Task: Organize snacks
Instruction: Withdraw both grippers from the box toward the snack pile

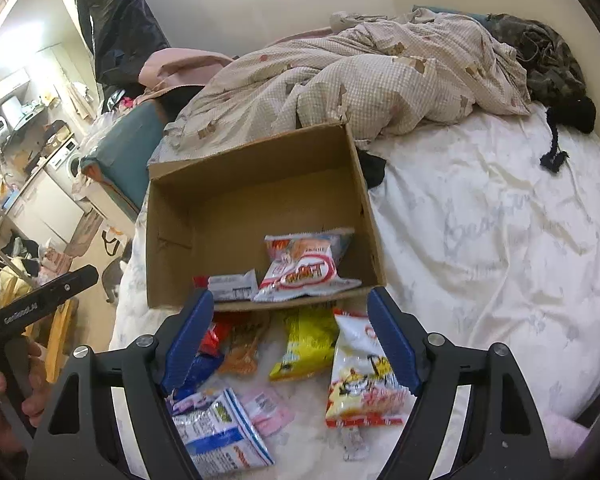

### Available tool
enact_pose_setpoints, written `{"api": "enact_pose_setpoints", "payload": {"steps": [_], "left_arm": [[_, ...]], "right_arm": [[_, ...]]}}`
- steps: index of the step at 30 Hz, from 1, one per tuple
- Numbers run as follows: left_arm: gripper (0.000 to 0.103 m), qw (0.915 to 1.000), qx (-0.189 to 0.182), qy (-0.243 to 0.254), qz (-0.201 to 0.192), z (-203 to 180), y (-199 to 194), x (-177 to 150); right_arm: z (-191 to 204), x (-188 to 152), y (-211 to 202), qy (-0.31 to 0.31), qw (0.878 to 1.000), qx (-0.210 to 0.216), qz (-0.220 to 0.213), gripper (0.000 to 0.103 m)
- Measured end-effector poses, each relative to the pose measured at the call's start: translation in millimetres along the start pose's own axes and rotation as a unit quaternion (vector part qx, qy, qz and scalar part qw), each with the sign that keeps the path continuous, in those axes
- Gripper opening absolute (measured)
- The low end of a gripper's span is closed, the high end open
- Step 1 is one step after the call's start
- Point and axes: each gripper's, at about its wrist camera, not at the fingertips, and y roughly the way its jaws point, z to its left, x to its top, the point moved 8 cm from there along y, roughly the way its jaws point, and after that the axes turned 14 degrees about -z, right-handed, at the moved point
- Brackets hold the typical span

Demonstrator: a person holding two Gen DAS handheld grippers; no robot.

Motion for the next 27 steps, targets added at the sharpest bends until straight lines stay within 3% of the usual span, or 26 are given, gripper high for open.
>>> {"api": "enact_pose_setpoints", "payload": {"steps": [7,11,12,16,22,27], "left_arm": [[0.076,0.9999,-0.004,0.010,-0.004,-7,-23,-22],[0.091,0.9996,0.019,0.005,-0.020,2,-33,-26],[0.100,0.9992,0.029,0.006,-0.026,5,-36,-25],[0.103,0.9984,0.044,0.020,-0.031,11,-39,-28],[0.103,0.9979,0.051,-0.022,0.033,28,-25,-58],[0.102,0.9896,0.036,-0.035,0.135,26,-2,-106]], "right_arm": [[-7,-14,-13,0.012,1.000,-0.011,0.007,0.082],[-12,-17,-19,0.011,1.000,-0.015,0.006,0.082],[-14,-18,-21,0.013,1.000,-0.014,0.007,0.082],[-24,-21,-25,0.025,0.999,-0.018,0.010,0.082],[-44,-28,-34,0.058,0.998,-0.032,0.018,0.082],[-51,-33,-36,0.075,0.996,-0.038,0.026,0.082]]}}
